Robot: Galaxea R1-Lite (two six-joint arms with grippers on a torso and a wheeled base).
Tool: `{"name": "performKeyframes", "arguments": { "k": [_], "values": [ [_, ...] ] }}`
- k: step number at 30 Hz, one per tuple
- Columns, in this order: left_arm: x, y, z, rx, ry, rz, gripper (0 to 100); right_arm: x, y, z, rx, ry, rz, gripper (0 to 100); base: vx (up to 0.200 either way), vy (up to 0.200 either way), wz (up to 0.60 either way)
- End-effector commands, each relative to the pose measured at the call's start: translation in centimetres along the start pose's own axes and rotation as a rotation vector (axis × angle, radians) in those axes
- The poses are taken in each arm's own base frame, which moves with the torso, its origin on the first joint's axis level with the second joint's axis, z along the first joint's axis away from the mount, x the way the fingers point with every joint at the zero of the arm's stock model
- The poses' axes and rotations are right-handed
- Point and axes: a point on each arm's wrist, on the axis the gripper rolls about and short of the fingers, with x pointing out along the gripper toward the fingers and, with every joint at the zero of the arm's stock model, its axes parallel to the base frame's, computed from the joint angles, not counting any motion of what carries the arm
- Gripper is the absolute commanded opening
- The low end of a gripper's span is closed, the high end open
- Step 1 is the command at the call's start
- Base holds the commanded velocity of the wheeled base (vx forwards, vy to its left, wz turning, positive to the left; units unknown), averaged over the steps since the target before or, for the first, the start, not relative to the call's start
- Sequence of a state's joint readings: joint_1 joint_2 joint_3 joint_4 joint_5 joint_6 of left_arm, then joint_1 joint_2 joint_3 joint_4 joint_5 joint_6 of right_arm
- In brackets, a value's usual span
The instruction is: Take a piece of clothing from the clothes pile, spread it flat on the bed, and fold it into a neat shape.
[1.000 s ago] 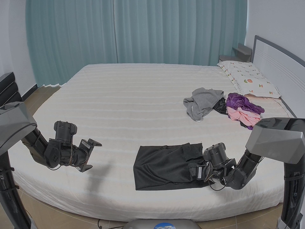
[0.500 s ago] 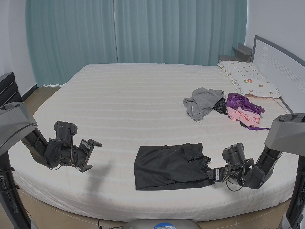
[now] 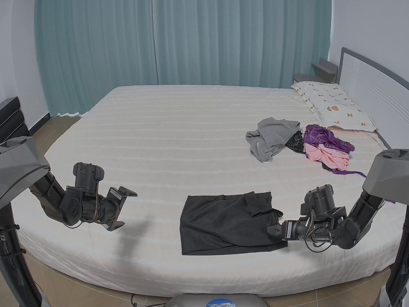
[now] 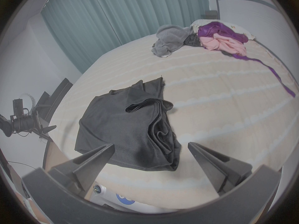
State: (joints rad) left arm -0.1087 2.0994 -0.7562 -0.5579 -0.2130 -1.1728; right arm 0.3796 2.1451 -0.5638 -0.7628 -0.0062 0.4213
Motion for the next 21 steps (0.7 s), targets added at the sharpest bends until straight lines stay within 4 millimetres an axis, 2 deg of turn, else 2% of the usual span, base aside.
{"name": "performKeyframes", "arguments": {
  "k": [1,4,5,21],
  "values": [
    [0.1,0.0,0.0,-0.001,0.001,0.001,100,2.2,-1.0,-0.2,0.028,0.033,-0.002,100,0.000,0.000,0.00],
    [0.1,0.0,0.0,-0.001,0.001,0.001,100,2.7,-1.5,0.0,0.038,0.034,0.000,100,0.000,0.000,0.00],
    [0.1,0.0,0.0,-0.001,0.001,0.001,100,2.9,-1.8,0.0,0.046,0.041,0.009,0,0.000,0.000,0.00],
    [0.1,0.1,0.0,-0.001,0.002,0.003,100,0.2,-2.7,0.4,0.022,0.027,-0.005,0,0.000,0.000,0.00]
  ]
}}
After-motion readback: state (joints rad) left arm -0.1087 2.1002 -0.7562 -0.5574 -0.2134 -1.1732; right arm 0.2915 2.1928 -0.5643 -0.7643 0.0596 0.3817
